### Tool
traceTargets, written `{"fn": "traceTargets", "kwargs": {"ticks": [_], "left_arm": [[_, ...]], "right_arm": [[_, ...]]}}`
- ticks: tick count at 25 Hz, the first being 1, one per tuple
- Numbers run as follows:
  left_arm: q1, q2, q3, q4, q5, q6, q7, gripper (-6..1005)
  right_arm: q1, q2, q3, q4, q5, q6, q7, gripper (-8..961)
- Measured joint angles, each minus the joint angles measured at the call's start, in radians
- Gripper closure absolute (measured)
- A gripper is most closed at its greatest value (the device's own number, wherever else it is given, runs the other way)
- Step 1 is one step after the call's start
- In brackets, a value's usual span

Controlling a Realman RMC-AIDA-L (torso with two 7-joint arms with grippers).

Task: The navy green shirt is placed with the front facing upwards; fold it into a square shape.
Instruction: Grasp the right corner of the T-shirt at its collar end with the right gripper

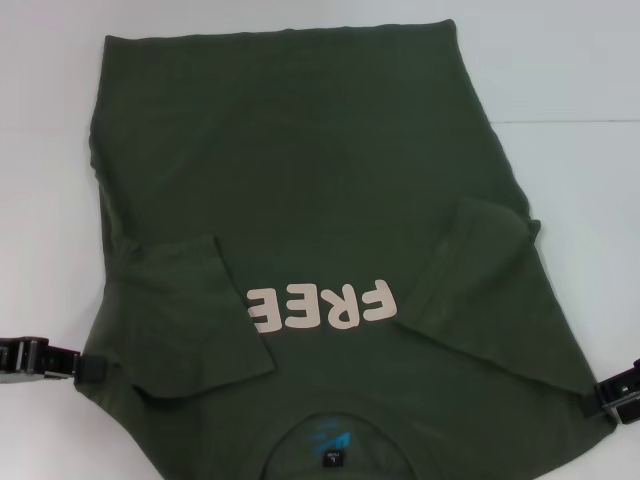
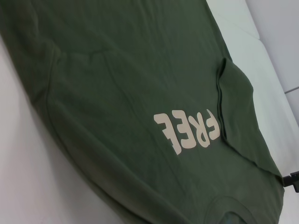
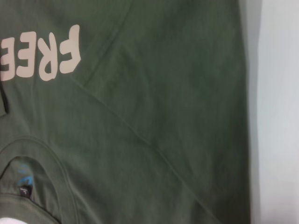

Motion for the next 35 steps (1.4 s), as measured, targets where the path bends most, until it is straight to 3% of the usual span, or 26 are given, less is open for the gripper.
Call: {"fn": "traceTargets", "kwargs": {"ticks": [35], "left_arm": [[-0.002,0.0,0.002,0.0,0.0,-0.002,0.0,971]], "right_arm": [[0.005,0.018,0.002,0.0,-0.001,0.033,0.001,214]]}}
